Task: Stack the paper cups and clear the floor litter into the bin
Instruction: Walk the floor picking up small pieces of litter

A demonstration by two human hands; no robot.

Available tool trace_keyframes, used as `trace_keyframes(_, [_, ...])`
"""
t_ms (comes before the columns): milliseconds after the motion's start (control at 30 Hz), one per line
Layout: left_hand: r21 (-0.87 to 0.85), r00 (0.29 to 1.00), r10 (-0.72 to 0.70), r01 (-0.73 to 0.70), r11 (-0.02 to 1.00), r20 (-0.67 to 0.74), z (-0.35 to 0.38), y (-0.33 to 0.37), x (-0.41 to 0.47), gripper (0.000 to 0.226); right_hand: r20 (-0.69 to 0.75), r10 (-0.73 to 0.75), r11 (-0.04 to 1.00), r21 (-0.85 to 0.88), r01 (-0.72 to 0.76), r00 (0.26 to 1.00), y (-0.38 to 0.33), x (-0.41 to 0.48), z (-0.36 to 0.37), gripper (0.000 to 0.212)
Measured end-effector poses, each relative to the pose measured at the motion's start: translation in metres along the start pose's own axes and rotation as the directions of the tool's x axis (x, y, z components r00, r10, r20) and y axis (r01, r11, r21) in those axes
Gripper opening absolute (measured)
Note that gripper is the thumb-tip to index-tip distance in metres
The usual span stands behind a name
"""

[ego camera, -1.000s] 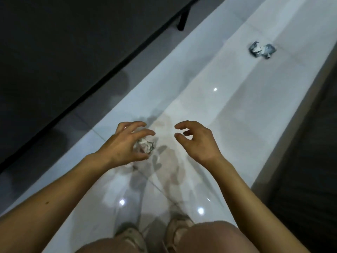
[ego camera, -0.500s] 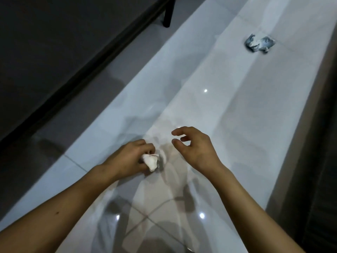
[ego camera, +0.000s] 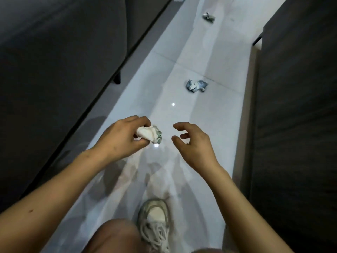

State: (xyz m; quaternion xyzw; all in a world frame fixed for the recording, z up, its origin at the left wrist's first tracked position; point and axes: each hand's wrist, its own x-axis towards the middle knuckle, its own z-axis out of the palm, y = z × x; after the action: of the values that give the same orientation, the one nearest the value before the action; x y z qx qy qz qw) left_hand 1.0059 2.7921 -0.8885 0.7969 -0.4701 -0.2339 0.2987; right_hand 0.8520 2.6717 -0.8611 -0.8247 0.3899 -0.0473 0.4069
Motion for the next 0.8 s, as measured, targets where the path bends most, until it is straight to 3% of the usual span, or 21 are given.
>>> trace_keyframes(267, [0.074, 0.997, 0.034, -0.04, 0.996, 0.073, -0.047, 0.062, 0.141, 0.028, -0.036, 0.069, 0.997, -0.032, -0.071, 0.997, -0.011, 0.109, -0.084, 0.037])
trace_keyframes(400, [0.081, 0.989, 0.1, -0.109, 0.991, 0.107, -0.044, 0.06, 0.217, 0.039, -0.067, 0.113, 0.991, -0.062, -0.117, 0.991, 0.006, 0.169, -0.106, 0.036])
trace_keyframes(500, [0.084, 0.979, 0.13, -0.144, 0.986, 0.154, -0.035, 0.044, 0.273, 0.037, -0.09, 0.165, 0.984, -0.05, -0.17, 0.982, 0.03, 0.212, -0.103, 0.038])
trace_keyframes(667, [0.01, 0.996, 0.059, -0.06, 0.998, 0.068, 0.0, 0.007, 0.335, 0.032, -0.06, 0.213, 0.973, -0.075, -0.217, 0.975, 0.077, 0.28, -0.072, 0.043])
trace_keyframes(800, [0.054, 0.983, 0.071, -0.081, 0.995, 0.169, 0.037, -0.01, 0.359, 0.029, -0.102, 0.202, 0.971, -0.109, -0.213, 0.974, 0.113, 0.312, -0.038, 0.049])
